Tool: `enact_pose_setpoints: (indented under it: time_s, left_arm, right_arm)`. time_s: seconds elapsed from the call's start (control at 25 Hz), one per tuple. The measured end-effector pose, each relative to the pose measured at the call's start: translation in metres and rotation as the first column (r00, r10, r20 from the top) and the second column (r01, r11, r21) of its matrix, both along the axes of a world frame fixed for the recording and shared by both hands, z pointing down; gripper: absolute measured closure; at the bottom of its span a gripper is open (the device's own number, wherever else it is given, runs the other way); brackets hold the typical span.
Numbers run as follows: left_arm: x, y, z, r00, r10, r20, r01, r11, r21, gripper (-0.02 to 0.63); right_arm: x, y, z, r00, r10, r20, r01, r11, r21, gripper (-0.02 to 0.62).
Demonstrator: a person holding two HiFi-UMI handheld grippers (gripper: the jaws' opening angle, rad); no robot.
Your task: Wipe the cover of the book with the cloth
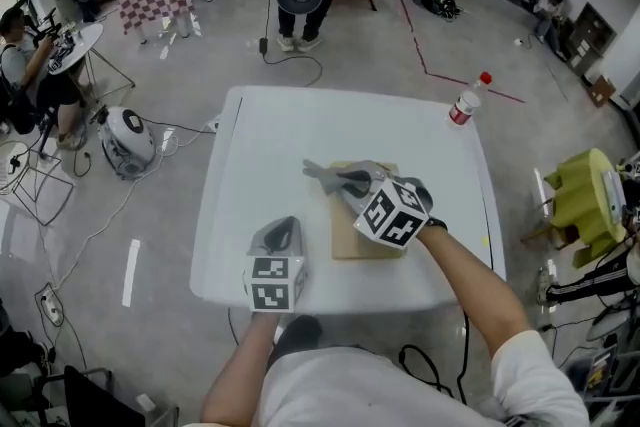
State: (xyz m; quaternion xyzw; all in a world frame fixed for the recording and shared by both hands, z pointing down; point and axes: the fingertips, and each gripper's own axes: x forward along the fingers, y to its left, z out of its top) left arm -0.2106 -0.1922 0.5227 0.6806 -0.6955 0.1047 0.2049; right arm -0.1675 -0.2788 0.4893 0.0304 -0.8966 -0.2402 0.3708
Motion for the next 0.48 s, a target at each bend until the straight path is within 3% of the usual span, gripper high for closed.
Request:
enact_pose_setpoints:
  time_s: [0.2,0.48]
  left_arm:
    - [-0.009,-0.001,0.009,1.0,0.011,-0.007,-0.011,1.0,-0.02,0.6]
    - [-0.03,0.005,0.019,1.0,-0.014,-0.015,0.013,0.999,-0.032,0.6]
  right_arm:
    - [-0.029,-0.026,0.032,0.993,-0.031,-0.114,0.035,0.999,0.038,0.578]
    - [-0.045,-0.025,0.072,0.962,-0.101,-0.254,0.103,0.995,-0.004,0.578]
